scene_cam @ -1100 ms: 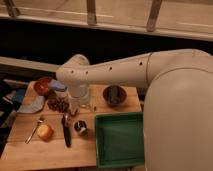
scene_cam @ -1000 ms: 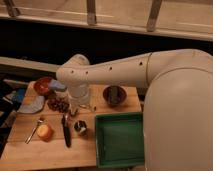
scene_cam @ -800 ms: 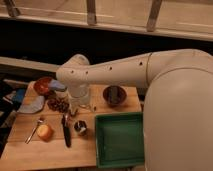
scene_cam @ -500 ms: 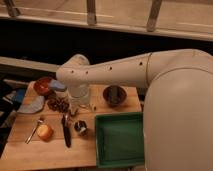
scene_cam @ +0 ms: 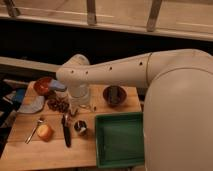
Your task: Place towel in metal cup
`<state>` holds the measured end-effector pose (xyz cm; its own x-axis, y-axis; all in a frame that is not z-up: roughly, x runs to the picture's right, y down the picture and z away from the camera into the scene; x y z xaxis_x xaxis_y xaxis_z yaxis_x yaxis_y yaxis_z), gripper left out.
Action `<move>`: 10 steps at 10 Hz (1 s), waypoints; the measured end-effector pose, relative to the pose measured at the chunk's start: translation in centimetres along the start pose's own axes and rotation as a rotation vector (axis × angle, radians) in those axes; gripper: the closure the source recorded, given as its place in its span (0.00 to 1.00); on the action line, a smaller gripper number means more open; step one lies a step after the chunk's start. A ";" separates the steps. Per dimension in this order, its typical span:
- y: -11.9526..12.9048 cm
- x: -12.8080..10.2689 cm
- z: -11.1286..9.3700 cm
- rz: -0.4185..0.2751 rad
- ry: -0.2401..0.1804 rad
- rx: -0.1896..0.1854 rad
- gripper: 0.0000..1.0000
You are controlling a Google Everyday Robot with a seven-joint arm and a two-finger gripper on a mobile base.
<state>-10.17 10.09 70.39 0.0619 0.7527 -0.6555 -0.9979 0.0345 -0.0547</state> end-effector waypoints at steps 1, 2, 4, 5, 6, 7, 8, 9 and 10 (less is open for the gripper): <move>0.0 0.0 0.0 0.000 0.000 0.000 0.35; 0.0 0.0 0.0 0.000 0.000 0.000 0.35; 0.0 0.0 0.0 0.000 0.000 0.000 0.35; 0.0 0.0 0.0 0.000 0.000 0.000 0.35; 0.0 0.0 0.0 0.000 0.000 0.000 0.35; 0.0 0.0 0.0 0.000 0.000 0.000 0.35; 0.0 0.0 0.0 0.000 0.000 0.000 0.35; 0.0 0.0 -0.1 0.000 -0.001 0.002 0.35; 0.0 -0.3 -0.3 -0.006 -0.019 0.013 0.35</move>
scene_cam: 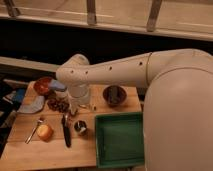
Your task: Place towel in metal cup
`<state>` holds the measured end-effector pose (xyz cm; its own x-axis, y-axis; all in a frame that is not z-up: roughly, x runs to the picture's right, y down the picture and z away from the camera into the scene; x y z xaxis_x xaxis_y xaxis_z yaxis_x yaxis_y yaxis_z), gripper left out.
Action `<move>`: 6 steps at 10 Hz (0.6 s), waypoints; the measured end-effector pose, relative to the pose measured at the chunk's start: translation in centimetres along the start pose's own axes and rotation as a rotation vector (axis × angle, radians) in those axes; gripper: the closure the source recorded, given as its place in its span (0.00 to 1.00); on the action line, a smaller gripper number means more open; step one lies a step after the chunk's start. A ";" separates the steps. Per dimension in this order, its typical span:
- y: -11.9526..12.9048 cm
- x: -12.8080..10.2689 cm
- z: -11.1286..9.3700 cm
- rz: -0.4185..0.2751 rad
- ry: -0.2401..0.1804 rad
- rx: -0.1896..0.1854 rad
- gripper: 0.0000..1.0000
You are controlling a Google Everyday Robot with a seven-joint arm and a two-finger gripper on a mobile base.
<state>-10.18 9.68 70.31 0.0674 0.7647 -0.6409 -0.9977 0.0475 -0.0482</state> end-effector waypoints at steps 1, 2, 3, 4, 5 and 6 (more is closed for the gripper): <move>0.7 -0.4 -0.5 -0.014 -0.020 0.001 0.35; 1.7 -1.2 -0.8 -0.032 -0.045 -0.002 0.35; 3.5 -2.1 -1.1 -0.052 -0.070 -0.013 0.35; 5.4 -3.2 -1.3 -0.070 -0.097 -0.027 0.35; 8.0 -4.4 -1.5 -0.094 -0.125 -0.054 0.35; 9.8 -5.3 -1.5 -0.108 -0.143 -0.076 0.35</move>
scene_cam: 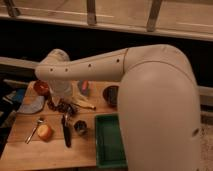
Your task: Place towel in metal cup
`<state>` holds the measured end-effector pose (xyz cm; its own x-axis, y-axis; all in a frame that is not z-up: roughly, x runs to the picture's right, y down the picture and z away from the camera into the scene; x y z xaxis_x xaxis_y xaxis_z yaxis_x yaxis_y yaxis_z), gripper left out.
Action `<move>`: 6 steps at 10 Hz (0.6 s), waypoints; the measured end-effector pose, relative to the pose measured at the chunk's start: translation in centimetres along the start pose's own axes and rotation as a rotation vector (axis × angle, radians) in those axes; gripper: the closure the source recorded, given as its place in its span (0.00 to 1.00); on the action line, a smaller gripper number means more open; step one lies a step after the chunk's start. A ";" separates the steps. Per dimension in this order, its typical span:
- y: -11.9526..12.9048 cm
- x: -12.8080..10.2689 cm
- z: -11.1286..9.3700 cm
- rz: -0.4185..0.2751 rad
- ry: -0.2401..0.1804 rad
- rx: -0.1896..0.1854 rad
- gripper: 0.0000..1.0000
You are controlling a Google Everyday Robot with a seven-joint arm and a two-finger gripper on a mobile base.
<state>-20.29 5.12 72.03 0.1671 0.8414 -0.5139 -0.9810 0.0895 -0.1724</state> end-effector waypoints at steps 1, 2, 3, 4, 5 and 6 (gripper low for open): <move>2.2 -1.5 0.3 -0.013 -0.027 -0.030 0.35; 4.2 -2.7 0.6 -0.019 -0.053 -0.053 0.35; 6.5 -3.3 0.8 -0.028 -0.070 -0.077 0.35; 6.7 -3.4 0.8 -0.026 -0.073 -0.079 0.35; 6.2 -3.6 0.8 -0.020 -0.075 -0.073 0.35; 6.5 -3.5 0.9 -0.025 -0.074 -0.075 0.35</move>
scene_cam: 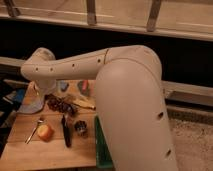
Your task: Place towel in metal cup
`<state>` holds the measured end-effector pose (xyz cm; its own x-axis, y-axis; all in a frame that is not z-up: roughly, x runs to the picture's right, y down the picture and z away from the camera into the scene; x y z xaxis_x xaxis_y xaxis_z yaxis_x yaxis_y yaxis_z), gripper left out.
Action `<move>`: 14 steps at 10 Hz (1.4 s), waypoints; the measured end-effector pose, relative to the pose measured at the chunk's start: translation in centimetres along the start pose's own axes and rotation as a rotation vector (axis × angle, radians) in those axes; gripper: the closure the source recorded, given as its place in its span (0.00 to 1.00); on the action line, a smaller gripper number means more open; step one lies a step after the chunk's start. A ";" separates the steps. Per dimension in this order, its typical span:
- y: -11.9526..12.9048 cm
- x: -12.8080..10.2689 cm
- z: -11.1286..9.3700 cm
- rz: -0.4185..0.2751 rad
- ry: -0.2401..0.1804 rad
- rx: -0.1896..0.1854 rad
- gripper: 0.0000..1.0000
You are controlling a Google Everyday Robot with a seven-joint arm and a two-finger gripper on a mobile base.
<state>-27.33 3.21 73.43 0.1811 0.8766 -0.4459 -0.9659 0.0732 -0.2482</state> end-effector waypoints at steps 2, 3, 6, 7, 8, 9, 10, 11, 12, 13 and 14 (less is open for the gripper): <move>-0.4 0.1 0.2 0.004 0.009 0.029 0.35; 0.3 0.1 0.9 -0.004 0.011 0.042 0.35; 3.9 -1.4 4.0 0.001 -0.016 0.014 0.35; 5.6 -1.8 5.3 -0.008 -0.019 0.001 0.35; 6.9 -2.3 6.9 -0.011 -0.017 -0.010 0.35; 7.3 -2.5 8.4 -0.009 -0.011 -0.024 0.35; 7.9 -2.6 9.7 -0.007 -0.007 -0.037 0.35; 9.1 -2.6 10.5 -0.021 -0.004 -0.054 0.35; 9.6 -2.4 10.6 -0.025 0.003 -0.062 0.35; 9.3 -2.5 10.6 -0.022 0.001 -0.059 0.35; 9.1 -2.7 10.6 -0.022 -0.004 -0.056 0.35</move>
<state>-38.55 6.56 81.52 0.2012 0.8769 -0.4366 -0.9500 0.0660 -0.3053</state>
